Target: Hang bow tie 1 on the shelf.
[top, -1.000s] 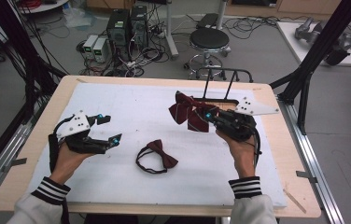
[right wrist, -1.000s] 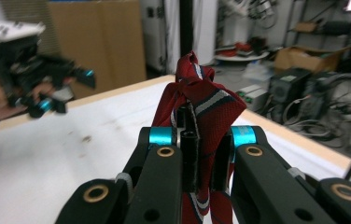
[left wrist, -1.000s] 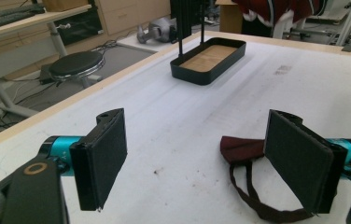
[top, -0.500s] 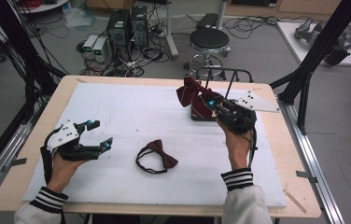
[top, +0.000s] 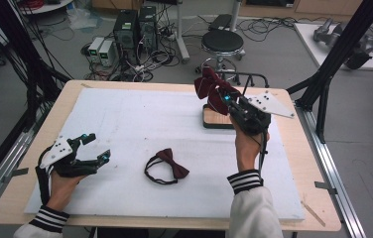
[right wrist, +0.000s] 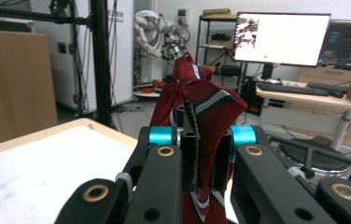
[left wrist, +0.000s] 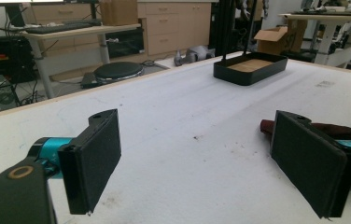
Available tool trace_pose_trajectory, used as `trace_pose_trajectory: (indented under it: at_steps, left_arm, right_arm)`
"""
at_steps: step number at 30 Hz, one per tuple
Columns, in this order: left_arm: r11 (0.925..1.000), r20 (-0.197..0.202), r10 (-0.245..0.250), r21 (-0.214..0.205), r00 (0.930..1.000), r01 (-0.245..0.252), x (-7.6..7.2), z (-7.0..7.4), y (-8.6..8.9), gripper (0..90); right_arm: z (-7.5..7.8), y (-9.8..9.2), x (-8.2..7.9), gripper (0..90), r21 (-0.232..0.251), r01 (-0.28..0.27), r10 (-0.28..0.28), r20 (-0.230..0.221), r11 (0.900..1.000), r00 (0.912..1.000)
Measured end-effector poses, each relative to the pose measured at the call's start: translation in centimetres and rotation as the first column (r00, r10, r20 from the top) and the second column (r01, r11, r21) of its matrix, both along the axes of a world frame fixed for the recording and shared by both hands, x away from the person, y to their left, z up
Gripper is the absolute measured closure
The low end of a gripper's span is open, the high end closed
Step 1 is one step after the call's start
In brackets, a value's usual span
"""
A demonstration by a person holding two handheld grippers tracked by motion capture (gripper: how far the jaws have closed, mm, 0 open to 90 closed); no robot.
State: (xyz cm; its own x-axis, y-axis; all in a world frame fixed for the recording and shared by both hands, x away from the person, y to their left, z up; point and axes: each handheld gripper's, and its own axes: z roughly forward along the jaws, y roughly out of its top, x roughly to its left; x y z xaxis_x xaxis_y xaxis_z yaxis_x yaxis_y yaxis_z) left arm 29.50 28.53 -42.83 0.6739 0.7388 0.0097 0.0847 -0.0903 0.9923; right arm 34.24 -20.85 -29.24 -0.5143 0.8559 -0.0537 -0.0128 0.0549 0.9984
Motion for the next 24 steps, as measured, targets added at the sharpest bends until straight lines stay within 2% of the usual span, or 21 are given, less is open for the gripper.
trace_pose_trajectory:
  at_steps: [3, 8, 18, 24]
  left_arm:
    - [1.0000, 0.004, 0.004, -0.009, 1.0000, -0.004, -0.2, -0.3, 0.2, 16.8]
    - [1.0000, 0.002, 0.009, 0.001, 1.0000, -0.009, -0.2, -0.8, 0.3, 16.8]
    - [0.9995, 0.003, 0.013, -0.030, 0.9999, -0.013, 0.0, -1.3, 0.6, 16.8]
    - [0.9984, 0.001, 0.017, -0.054, 0.9999, -0.016, 0.1, -1.6, 0.8, 16.8]
  right_arm:
    - [0.1, 0.2, 0.3, 86.5, -0.004, 0.013, -0.013, 0.007, 0.9999, 0.9999]
    - [0.1, 0.5, 1.1, 86.5, -0.003, 0.050, -0.050, 0.013, 0.9988, 0.9987]
    - [0.2, 0.6, 2.5, 86.5, 0.012, 0.094, -0.094, 0.028, 0.9955, 0.9952]
    - [0.3, 1.2, 4.1, 86.5, 0.014, 0.114, -0.115, 0.032, 0.9933, 0.9929]
